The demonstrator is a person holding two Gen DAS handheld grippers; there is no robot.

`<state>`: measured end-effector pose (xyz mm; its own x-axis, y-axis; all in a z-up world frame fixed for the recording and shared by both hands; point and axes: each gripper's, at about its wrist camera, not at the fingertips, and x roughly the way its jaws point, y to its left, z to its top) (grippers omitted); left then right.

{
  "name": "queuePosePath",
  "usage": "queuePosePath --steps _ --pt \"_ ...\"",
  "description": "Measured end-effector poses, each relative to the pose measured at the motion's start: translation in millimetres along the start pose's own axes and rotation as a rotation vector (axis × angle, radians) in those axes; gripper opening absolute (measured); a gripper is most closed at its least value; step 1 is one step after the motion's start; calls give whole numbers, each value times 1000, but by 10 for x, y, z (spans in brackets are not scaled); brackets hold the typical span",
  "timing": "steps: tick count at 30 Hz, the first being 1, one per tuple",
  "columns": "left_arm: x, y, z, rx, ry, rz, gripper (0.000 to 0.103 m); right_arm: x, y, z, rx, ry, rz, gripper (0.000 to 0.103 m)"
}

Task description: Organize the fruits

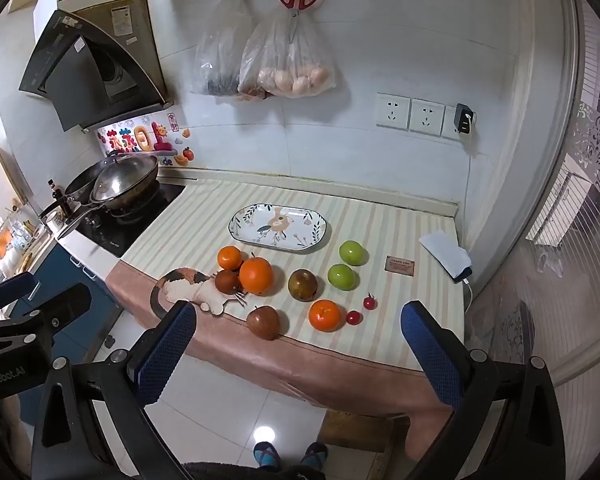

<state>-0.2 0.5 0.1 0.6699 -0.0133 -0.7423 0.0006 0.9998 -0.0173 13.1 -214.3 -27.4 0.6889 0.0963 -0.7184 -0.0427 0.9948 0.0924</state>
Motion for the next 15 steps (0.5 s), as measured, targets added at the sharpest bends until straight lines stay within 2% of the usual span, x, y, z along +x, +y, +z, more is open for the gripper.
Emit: queuePosePath --steps 15 --pt "11 -12 8 6 1 14 103 -39 -35 -12 6 -6 -1 103"
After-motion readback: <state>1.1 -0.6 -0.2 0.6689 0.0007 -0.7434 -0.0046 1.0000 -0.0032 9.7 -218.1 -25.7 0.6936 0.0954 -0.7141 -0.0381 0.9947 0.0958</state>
